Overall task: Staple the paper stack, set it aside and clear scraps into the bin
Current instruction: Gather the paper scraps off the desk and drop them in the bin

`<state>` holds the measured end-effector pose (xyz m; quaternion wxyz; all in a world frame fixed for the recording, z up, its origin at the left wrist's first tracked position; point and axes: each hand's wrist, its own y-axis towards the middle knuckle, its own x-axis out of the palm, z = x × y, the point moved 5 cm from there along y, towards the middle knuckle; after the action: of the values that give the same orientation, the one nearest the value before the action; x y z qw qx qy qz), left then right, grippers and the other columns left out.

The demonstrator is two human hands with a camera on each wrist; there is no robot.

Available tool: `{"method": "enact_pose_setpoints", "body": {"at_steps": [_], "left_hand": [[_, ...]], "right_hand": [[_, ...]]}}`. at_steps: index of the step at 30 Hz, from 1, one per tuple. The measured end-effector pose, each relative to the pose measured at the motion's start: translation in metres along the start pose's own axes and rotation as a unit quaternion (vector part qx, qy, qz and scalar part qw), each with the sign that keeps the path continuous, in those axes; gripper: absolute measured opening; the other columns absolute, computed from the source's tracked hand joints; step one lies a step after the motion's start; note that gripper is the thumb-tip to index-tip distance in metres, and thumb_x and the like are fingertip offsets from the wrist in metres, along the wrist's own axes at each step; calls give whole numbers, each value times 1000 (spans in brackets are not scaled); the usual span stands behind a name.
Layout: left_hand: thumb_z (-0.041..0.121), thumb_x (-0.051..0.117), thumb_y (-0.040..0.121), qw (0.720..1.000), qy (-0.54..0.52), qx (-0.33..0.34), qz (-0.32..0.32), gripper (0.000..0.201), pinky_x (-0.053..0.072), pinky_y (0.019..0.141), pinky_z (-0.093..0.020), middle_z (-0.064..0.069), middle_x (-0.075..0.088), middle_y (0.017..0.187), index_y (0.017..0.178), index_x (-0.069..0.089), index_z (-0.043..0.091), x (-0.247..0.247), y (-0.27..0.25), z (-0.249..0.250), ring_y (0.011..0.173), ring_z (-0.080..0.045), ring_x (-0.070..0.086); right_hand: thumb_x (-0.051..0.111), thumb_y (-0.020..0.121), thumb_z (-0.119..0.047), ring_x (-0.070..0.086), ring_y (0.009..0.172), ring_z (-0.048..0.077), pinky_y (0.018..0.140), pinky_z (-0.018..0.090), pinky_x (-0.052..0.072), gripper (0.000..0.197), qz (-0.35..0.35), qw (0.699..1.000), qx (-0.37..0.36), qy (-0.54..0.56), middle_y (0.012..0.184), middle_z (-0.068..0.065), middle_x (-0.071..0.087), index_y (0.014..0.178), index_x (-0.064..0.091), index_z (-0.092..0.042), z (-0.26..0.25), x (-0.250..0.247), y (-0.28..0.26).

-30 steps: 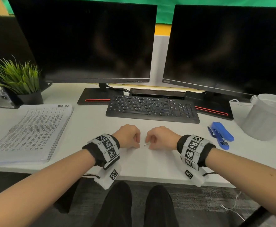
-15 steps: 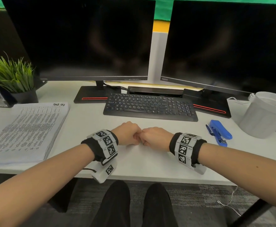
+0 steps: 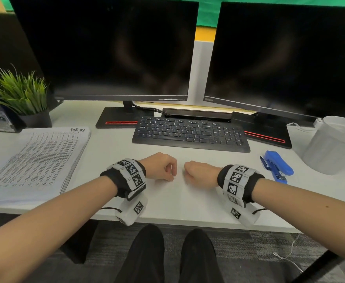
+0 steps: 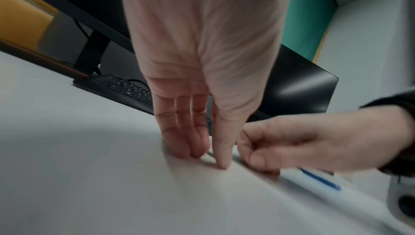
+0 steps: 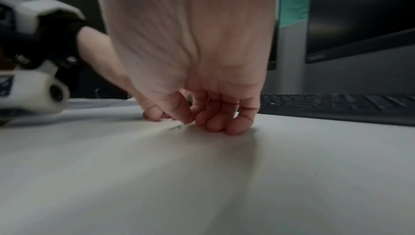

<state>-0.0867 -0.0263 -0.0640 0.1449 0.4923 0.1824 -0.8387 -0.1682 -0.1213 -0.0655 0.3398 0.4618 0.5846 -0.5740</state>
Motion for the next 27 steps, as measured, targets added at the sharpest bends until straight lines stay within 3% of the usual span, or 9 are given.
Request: {"method": "enact_pose_setpoints", "body": {"at_steps": [1,4,6,8,11,16,19,24,27], "left_hand": [[18,70,82,1000,6,4,4,15,39,61,-13,5,58,78,95,67,12,0,0,1,66,-6,51],[18,71,80,999,28,14,14,10,40,61,-15,-1,65,79,88,69,11,-1,4,7,71,-12,55],[18,69,81,998,61,20,9,7,42,66,-21,-4,69,86,85,70,12,-1,8,10,77,-15,57],[19,66,82,995,98,24,-4,7,45,73,-25,0,66,85,86,69,13,0,11,14,84,-18,58],[20,61,86,990,134,26,-23,12,47,79,-28,2,60,87,92,68,12,0,12,18,84,-16,52],[21,55,89,983,172,18,-55,15,45,81,-29,-2,63,103,98,64,12,2,14,19,89,-18,53],[22,56,89,990,133,11,-48,17,44,78,-26,-2,63,98,98,63,11,-1,14,14,86,-16,52],[17,58,87,999,-35,-7,12,4,49,64,-19,-2,68,85,88,60,14,-12,7,-1,65,-17,63],[16,65,84,997,-72,-8,7,16,50,62,-23,-1,63,92,99,59,15,-10,4,-5,71,-26,66]], "right_hand": [[33,97,-18,48,92,25,79,30,36,20,2,1000,8,30,105,15,52,79,40,-14,3,-2,-1],[31,96,-17,47,89,22,77,29,37,19,12,994,21,107,103,9,57,101,47,-7,14,-9,-4],[33,94,-14,48,79,20,68,28,38,13,14,989,25,148,83,0,55,97,45,-12,20,-10,-6],[36,94,-14,48,70,19,61,25,38,11,10,982,33,186,74,1,55,95,47,-12,22,-9,-9],[39,93,-13,51,67,20,66,28,43,11,16,965,44,257,74,5,56,95,49,-9,27,-6,-11],[39,93,-12,55,69,17,70,31,44,10,28,944,54,323,83,10,56,94,49,-9,31,-3,-12],[38,94,-12,56,67,13,68,28,45,11,32,935,57,348,79,3,53,93,48,-10,34,-1,-13],[40,96,-13,57,63,13,59,22,47,17,46,921,55,383,75,1,52,80,46,-13,38,0,-13],[41,95,-11,57,62,14,57,22,46,18,49,916,57,394,74,1,51,79,46,-14,38,-1,-12]]}}
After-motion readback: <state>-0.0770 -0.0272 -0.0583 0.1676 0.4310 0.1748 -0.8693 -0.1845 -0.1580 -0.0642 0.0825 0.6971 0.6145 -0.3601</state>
